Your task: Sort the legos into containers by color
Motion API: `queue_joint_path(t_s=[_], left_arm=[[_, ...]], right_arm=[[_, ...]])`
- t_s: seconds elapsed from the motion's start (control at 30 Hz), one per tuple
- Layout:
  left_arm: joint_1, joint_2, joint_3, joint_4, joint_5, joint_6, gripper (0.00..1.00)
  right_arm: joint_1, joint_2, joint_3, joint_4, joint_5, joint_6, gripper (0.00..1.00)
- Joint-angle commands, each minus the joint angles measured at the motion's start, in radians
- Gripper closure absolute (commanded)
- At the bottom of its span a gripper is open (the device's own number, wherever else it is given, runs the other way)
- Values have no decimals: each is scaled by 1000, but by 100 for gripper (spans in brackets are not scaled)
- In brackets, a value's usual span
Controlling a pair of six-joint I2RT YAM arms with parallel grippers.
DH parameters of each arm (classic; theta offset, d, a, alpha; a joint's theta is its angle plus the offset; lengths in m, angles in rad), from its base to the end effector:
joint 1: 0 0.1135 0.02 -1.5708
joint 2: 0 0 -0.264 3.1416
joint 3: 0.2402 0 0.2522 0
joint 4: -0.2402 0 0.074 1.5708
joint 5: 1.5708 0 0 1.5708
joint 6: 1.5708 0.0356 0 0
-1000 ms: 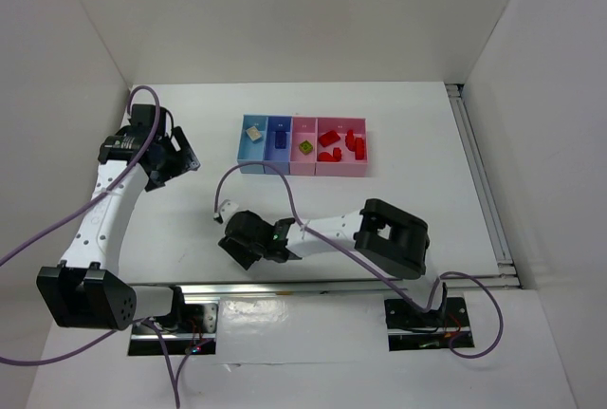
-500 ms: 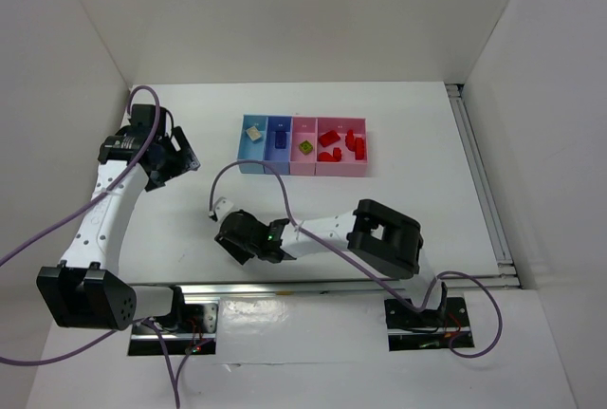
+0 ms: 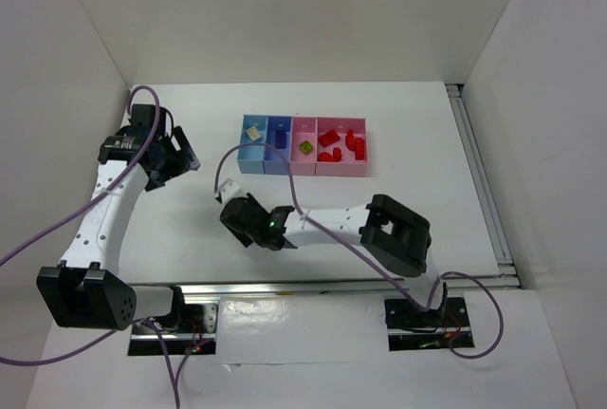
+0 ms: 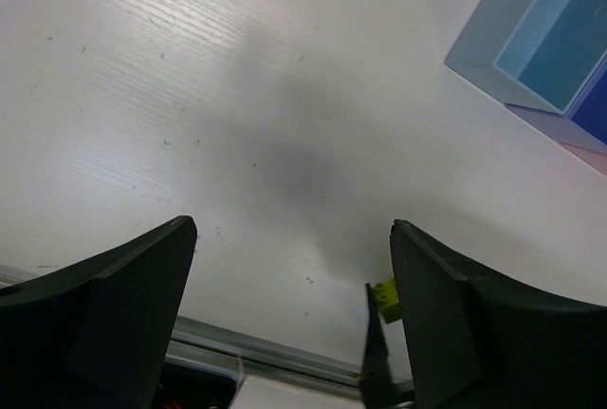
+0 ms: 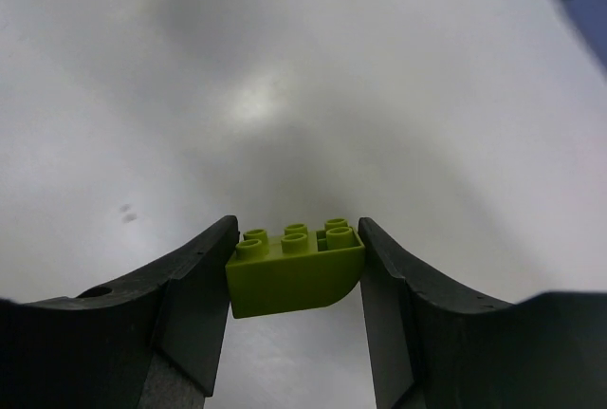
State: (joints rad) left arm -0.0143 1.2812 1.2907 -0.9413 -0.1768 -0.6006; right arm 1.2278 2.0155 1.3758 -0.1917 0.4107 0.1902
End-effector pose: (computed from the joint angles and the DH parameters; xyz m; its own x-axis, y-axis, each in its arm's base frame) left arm 0.2541 0.0026 0.3413 -0.6108 -0.5476 -0.5718 -0.5285 0.8198 -0.2206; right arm 0.1606 0.4075 0.1749 -0.3901 -0.5771 -0.7175 -0.7120 0.6831 -0.1623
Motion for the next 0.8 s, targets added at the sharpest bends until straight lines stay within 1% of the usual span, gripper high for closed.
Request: queue_joint_path(t_s=[0.0,0.03,0.07,0.13,0.23,0.27,0.37,0.4,0.43,0.47,0.57,0.67,0.73,0.77], left_arm=[[7,-26,-3,25,28,24,5],[7,-36,-13,26,28,24,5],[7,-36,-22,35,49,24,5],[7,-36,-47,35,72,15,5],[7,-36,-56,44,73,15,5],[7,-36,-56,44,82,15,5],[7,-36,-56,53,82,15,5],[7,-36,-56,53,82,15,5],[7,-36,-56,53,82,15,5],[7,-36,-56,53,82,15,5],[7,-36,-56,53,82,15,5],[7,-25,-56,53,82,15,5],[7,-25,-56,53,82,15,5],[7,-25,-56,53,82,15,5]], right_arm=[[-112,-133,65,-71,88,35,55],[-166,-152,65,-71,88,35,55],[-192,-181,65,-62,88,35,54],[-265,-181,92,-61,76,35,54],[-330,-170,146,-71,109,8,53],[-381,-144,161,-71,109,8,51],[-468,-98,222,-35,85,17,50],[-487,-78,244,-35,74,17,50],[-501,-58,299,-35,74,17,50],[-522,-14,324,-35,62,17,50],[-536,51,425,-35,62,-3,50],[-579,129,477,-49,108,-3,45],[-597,138,488,-40,73,24,37],[-606,153,502,-31,60,25,31]])
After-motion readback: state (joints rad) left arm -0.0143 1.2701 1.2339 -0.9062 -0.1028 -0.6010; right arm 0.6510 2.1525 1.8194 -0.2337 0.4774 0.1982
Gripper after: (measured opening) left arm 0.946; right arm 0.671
